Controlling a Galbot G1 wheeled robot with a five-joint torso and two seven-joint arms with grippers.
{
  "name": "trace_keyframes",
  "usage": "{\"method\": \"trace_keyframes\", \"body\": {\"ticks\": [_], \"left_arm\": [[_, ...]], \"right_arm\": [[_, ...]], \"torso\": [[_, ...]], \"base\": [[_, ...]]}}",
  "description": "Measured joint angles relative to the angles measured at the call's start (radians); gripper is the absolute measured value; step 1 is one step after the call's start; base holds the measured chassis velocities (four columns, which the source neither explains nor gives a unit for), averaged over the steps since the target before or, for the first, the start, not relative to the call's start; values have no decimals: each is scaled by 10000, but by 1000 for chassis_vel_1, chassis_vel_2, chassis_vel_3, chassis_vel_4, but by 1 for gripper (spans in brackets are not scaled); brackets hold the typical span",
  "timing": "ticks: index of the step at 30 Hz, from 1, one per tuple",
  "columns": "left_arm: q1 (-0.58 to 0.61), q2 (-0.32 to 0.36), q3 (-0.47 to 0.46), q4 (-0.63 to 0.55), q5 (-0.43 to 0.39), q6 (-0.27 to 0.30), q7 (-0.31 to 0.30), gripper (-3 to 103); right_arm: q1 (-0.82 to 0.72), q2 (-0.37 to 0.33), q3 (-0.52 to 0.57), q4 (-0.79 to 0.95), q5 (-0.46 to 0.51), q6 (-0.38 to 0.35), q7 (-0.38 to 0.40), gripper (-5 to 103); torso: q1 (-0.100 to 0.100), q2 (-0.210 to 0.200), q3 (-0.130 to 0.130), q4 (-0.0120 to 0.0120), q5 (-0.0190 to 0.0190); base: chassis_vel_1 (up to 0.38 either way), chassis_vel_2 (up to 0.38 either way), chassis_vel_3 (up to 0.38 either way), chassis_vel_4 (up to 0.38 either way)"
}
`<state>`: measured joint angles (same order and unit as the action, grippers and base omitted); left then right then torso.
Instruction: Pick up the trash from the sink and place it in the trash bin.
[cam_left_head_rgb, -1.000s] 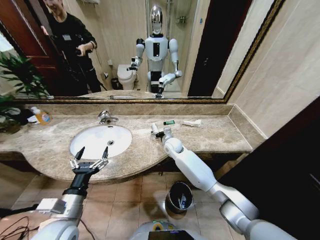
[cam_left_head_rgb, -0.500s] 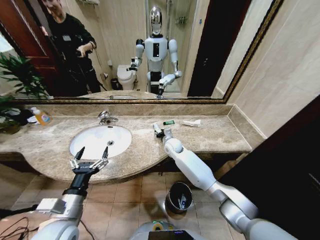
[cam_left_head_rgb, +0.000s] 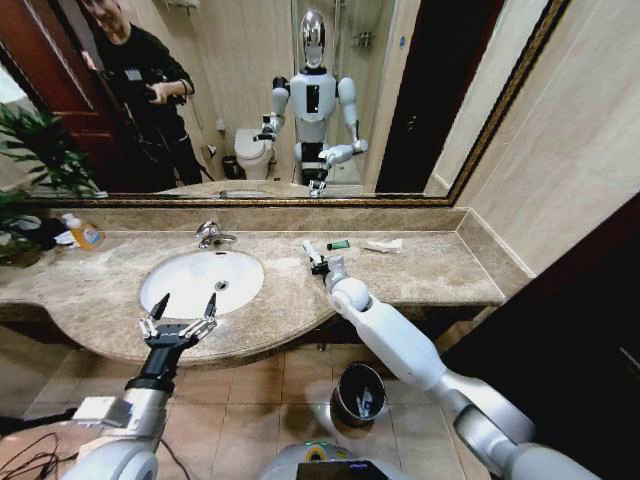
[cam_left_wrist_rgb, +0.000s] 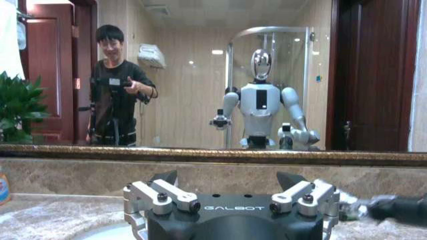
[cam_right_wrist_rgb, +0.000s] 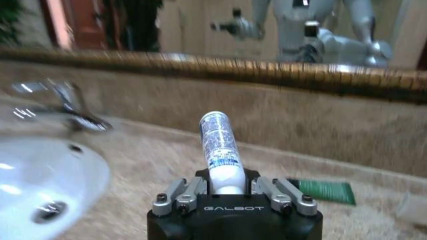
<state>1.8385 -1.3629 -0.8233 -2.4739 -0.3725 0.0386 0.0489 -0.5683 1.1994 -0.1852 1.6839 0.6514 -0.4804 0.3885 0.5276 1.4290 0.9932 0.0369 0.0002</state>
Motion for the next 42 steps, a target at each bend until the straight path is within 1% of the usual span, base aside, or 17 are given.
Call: {"method": "trace_keyframes", "body": {"ticks": [3,5,6,7,8,11,12,13,14,16,17,19,24,33,38,41,42], "left_arm": [[0,1,0,0,-1,0,-2,100],[0,1,0,-1,0,0,6,100],[-1,0,-2,0,0,0,-5,100],[-1,0,-2,0,0,0,-5,100],[0,0,-1,0,0,0,-2,100],[-1,1,0,0,0,0,3,100],[-1,1,0,0,0,0,3,100],[0,0,0,0,0,0,3,100],[-1,2,0,0,0,0,0,100],[0,0,0,0,0,0,2,100],[0,0,0,0,0,0,2,100],[0,0,0,0,0,0,-1,100],[0,0,-1,0,0,0,-1,100],[0,0,0,0,0,0,-1,100],[0,0,0,0,0,0,-1,100],[0,0,-1,0,0,0,-1,100],[0,0,-1,0,0,0,-1,100]], "right_arm": [[-895,-1036,743,1898,707,-2,-812,29],[-1150,-1265,966,2231,798,5,-1066,29],[-2266,-2095,1882,3199,908,88,-2021,29],[-2266,-2095,1882,3199,908,88,-2021,29],[-2812,-2392,2281,3523,911,155,-2443,29],[-4635,-3188,3721,4333,816,674,-4331,29],[-4635,-3188,3721,4333,816,674,-4331,29],[-4981,-3270,3955,4418,738,895,-4749,29],[-5892,-3328,4635,4502,509,1377,-6032,29],[-6606,-3192,5307,4434,354,1608,-7442,29],[-6606,-3192,5307,4434,354,1608,-7442,29],[-7461,-2813,6250,4086,-27,1997,-9443,29],[-8426,-2315,7047,3506,-706,2299,-10336,29],[-9053,-1287,7654,1301,-2217,2841,-10353,29],[-9039,-1018,7879,527,-2817,2849,-10580,29],[-8999,-703,8066,-142,-3827,2873,-10732,29],[-8999,-703,8066,-142,-3827,2873,-10732,29]], "torso": [[0,0,-1,0,0],[0,0,-1,3,3],[-1,1,-2,0,-1],[-1,1,-2,0,-1],[-2,1,-2,-2,-1],[-4,2,-3,-6,1],[-4,2,-3,-6,1],[-4,2,-3,-3,1],[-3,2,-2,-2,2],[-3,2,-3,-1,1],[-3,2,-3,-1,1],[-3,2,-3,-1,3],[-3,3,-2,-2,0],[-1,2,-1,-1,1],[-1,2,-1,0,-2],[-1,1,-1,-1,-4],[-1,1,-1,-1,-4]], "base": [[0,0,0,0],[0,0,0,0],[0,0,0,0],[0,0,0,0],[0,0,0,0],[0,0,0,0],[0,0,0,0],[0,0,0,0],[0,0,0,0],[0,0,0,0],[0,0,0,0],[0,0,0,0],[0,0,0,0],[0,0,0,0],[0,0,0,0],[0,0,0,0],[0,0,0,0]]}}
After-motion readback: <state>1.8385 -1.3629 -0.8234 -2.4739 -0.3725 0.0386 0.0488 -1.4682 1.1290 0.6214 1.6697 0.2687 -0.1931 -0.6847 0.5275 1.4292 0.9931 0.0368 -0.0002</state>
